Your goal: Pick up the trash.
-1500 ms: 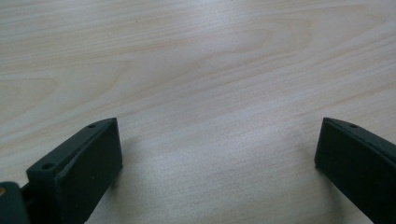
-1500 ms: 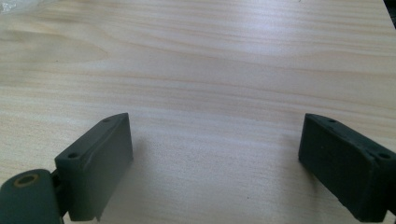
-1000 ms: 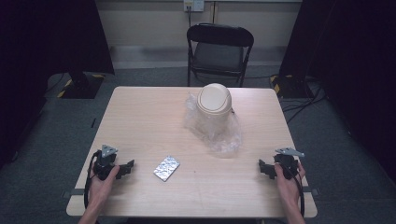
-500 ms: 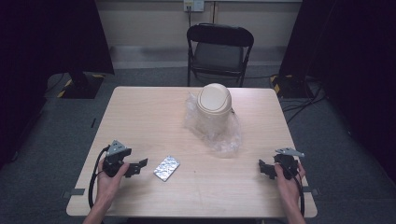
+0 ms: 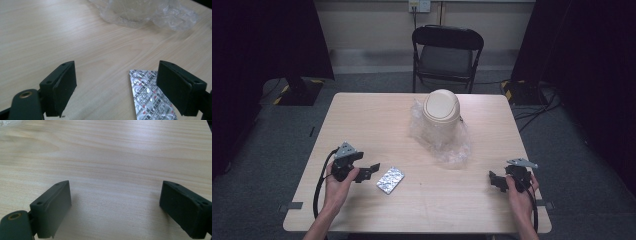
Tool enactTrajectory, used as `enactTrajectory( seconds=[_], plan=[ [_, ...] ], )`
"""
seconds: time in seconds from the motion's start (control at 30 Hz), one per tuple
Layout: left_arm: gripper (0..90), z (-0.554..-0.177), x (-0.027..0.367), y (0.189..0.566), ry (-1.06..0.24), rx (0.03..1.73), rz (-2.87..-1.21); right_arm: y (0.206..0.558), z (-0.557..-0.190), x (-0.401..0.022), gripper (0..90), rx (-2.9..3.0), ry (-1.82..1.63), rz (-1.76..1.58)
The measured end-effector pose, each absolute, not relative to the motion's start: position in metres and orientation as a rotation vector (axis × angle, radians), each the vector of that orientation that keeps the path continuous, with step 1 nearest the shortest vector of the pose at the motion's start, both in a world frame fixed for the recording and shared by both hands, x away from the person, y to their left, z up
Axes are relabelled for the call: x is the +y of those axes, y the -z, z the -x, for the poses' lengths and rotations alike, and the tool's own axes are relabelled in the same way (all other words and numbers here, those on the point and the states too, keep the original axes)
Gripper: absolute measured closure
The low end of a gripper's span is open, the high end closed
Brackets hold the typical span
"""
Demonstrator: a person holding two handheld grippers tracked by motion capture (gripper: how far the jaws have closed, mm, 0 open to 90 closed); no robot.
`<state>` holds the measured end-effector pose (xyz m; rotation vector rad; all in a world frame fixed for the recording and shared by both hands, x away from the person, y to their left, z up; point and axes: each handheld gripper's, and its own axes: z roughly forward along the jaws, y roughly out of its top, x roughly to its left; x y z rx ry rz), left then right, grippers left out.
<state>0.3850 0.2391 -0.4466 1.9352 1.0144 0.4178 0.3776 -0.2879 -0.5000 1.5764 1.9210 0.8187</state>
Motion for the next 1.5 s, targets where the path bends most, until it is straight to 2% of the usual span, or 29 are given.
enactTrajectory(
  seconds=[0.13, 0.37, 1.0, 1.5],
  plan=[
    [16.0, -0.392, 0.225, 0.438, -0.409, 0.956, -1.95, 0.5, -0.378, -0.288, 9.4, 1.921, -0.819, -1.577],
    [16.4, -0.408, 0.209, 0.427, -0.379, 0.96, -1.928, 0.5, -0.378, -0.288, 9.4, 1.921, -0.819, -1.576],
    [19.8, -0.448, 0.164, 0.39, -0.409, 0.904, -1.918, 0.5, -0.378, -0.288, 9.4, 1.921, -0.819, -1.576],
    [19.8, -0.485, 0.108, 0.366, -0.393, 0.754, -1.96, 0.5, -0.378, -0.288, 9.4, 1.921, -0.819, -1.576]
  ],
)
